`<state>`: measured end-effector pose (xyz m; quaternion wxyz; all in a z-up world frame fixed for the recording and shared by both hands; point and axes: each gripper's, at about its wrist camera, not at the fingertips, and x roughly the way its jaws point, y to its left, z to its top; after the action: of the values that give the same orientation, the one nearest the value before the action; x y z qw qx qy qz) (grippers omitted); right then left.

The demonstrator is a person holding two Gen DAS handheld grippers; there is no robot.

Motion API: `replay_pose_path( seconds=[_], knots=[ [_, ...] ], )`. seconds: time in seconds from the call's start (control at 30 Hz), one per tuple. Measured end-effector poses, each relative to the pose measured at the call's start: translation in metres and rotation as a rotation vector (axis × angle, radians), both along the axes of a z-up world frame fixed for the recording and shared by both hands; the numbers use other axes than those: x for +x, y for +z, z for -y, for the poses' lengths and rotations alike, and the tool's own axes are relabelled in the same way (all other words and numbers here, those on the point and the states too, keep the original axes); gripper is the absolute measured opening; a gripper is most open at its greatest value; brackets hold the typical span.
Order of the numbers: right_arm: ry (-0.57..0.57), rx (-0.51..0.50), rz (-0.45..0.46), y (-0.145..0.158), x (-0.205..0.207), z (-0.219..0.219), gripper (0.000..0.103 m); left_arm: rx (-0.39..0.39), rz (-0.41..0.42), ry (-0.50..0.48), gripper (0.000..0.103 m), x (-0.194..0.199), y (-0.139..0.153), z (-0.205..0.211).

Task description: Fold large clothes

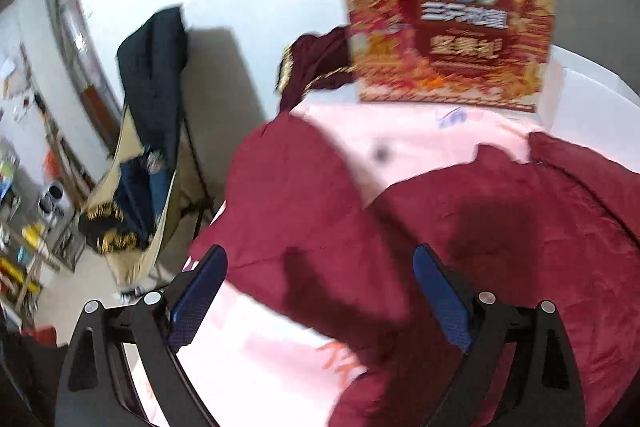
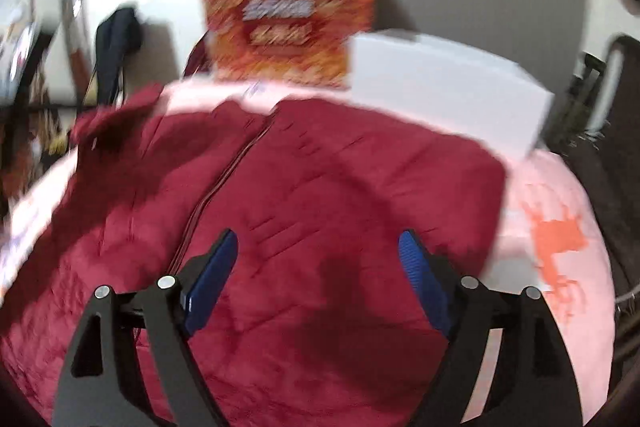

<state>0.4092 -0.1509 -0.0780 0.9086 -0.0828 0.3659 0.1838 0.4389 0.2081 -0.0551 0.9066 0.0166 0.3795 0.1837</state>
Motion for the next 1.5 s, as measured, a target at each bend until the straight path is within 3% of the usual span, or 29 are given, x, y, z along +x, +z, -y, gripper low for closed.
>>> replay_pose_path(
  seconds=[0.1,0.17,0.27,0.5,0.53,0.57,0.67,0.7,0.73,0.8,0.87,0.93,1.0,1.1,1.2,1.37,1.5],
  knots=[
    [0.040,-0.048,-0.056,-0.034,0.003,-0.020,0.080,0.116,0.028,-0.008,0.097,0.014,0.014,0.026],
    [0.052,-0.037,-0.103,-0.050,0.003,-0.021,0.080,0.175,-0.015,-0.018,0.097,0.038,0.009,0.035],
    [0.059,0.001,-0.125,-0.050,0.009,-0.019,0.083,0.235,-0.115,0.047,0.097,0.085,-0.015,0.026],
    [0.068,0.031,-0.145,-0.058,0.011,-0.018,0.087,0.219,-0.334,0.199,0.097,0.144,-0.070,-0.032],
    [0.070,0.037,-0.149,-0.059,0.012,-0.018,0.087,0.224,-0.362,0.203,0.094,0.146,-0.078,-0.038],
    [0.071,0.043,-0.152,-0.060,0.012,-0.018,0.087,0.219,-0.374,0.205,0.084,0.145,-0.081,-0.041],
    [0.073,0.055,-0.159,-0.060,0.014,-0.018,0.087,0.112,-0.341,0.217,0.059,0.121,-0.078,-0.068],
    [0.073,0.055,-0.158,-0.060,0.014,-0.019,0.087,0.053,-0.292,0.233,0.047,0.104,-0.071,-0.083],
    [0.073,0.054,-0.157,-0.060,0.014,-0.019,0.087,-0.006,-0.242,0.245,0.044,0.087,-0.061,-0.096],
    [0.074,0.054,-0.157,-0.059,0.013,-0.019,0.087,-0.166,-0.093,0.288,0.042,0.032,-0.038,-0.133],
    [0.074,0.051,-0.156,-0.059,0.014,-0.020,0.087,-0.276,0.018,0.343,0.046,-0.022,-0.027,-0.165],
    [0.074,0.049,-0.154,-0.059,0.014,-0.021,0.087,-0.349,0.059,0.397,0.062,-0.083,-0.033,-0.189],
    [0.074,0.047,-0.153,-0.059,0.014,-0.021,0.088,-0.362,0.069,0.420,0.077,-0.137,-0.048,-0.193],
    [0.074,0.044,-0.151,-0.059,0.014,-0.021,0.088,-0.337,0.019,0.432,0.080,-0.189,-0.067,-0.175],
    [0.075,0.044,-0.150,-0.058,0.013,-0.021,0.089,-0.371,-0.020,0.426,0.079,-0.218,-0.080,-0.156],
    [0.076,0.047,-0.150,-0.058,0.012,-0.021,0.089,-0.382,0.019,0.387,0.079,-0.235,-0.071,-0.124],
    [0.076,0.049,-0.150,-0.058,0.011,-0.021,0.089,-0.299,0.026,0.320,0.084,-0.207,-0.053,-0.094]
  ],
)
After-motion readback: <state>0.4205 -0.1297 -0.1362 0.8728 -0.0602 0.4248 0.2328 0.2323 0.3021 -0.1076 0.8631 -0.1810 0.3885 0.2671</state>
